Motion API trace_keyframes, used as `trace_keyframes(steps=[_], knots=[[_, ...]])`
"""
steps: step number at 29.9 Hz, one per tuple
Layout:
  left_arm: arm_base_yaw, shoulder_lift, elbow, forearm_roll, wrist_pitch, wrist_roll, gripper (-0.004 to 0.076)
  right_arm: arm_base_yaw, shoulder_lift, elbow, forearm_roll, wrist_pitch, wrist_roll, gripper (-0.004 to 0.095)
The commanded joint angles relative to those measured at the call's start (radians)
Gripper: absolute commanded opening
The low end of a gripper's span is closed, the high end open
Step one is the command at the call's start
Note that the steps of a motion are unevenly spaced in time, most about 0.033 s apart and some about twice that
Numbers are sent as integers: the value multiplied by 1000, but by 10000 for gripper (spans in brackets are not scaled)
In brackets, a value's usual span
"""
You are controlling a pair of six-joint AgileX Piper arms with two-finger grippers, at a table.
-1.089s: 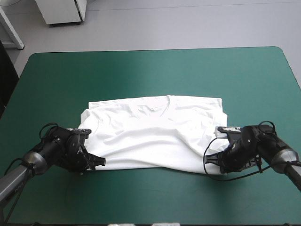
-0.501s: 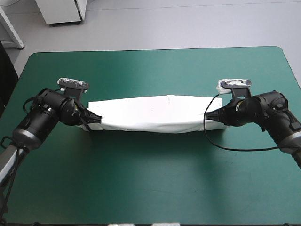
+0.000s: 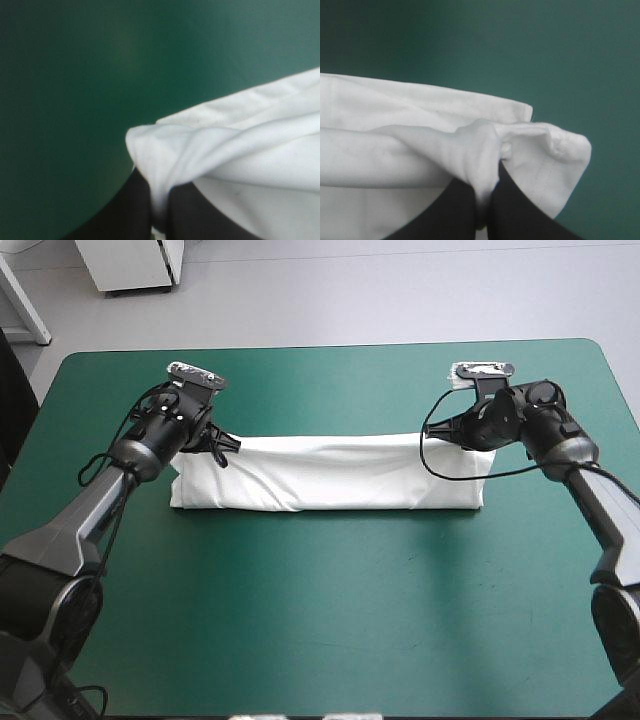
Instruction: Fold the cloth
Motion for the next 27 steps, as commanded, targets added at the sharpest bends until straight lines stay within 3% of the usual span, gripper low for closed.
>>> trace_keyframes(steps=[1, 11, 19, 23, 27], knots=[[15, 44, -110, 28, -35, -17, -9, -11, 41, -99, -9, -31, -22, -17], [94, 210, -225, -138, -55, -2, -9, -11, 244, -225, 41, -7, -22, -17], [92, 230, -234, -152, -51, -2, -7, -11, 249, -235, 39, 26, -40, 4], [92, 230, -275, -150, -2, 11, 58, -11, 249, -276, 43, 95, -42, 156], [92, 223, -344, -156, 24, 16, 214, -11, 249, -333, 41, 179, -45, 365]])
